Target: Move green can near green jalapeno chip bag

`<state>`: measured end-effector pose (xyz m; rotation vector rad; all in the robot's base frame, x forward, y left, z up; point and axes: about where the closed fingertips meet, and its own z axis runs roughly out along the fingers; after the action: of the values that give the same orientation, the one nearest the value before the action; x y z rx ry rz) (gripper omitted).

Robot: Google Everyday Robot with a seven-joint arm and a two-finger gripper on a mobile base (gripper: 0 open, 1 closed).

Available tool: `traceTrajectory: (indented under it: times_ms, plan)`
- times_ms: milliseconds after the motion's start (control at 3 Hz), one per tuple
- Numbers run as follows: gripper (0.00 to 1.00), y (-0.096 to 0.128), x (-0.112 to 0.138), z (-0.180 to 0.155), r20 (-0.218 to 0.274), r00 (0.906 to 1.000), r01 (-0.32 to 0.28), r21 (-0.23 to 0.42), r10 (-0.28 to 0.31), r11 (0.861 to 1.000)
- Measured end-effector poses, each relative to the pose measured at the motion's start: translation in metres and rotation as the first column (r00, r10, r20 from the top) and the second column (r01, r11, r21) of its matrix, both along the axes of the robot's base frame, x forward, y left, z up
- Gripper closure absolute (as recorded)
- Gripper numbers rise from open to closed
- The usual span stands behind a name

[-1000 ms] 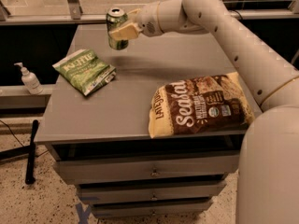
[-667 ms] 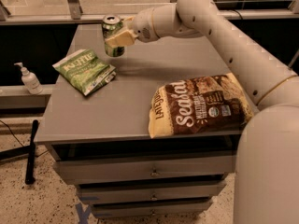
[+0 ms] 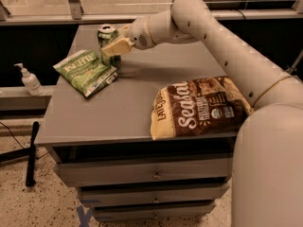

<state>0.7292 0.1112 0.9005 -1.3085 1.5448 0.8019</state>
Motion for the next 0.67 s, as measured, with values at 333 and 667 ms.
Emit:
traceTrajectory:
  times_ms: [333,667]
  plan:
    - [0.82,0.0074,-0.0047,-0.0073,-0.024,0.9995,-0.02,-0.008,0.02,1.0]
    - [0.59,0.0102,-0.0062,-0.0146,-0.041,0.9988,-0.028,-0.022,0.027,0.999]
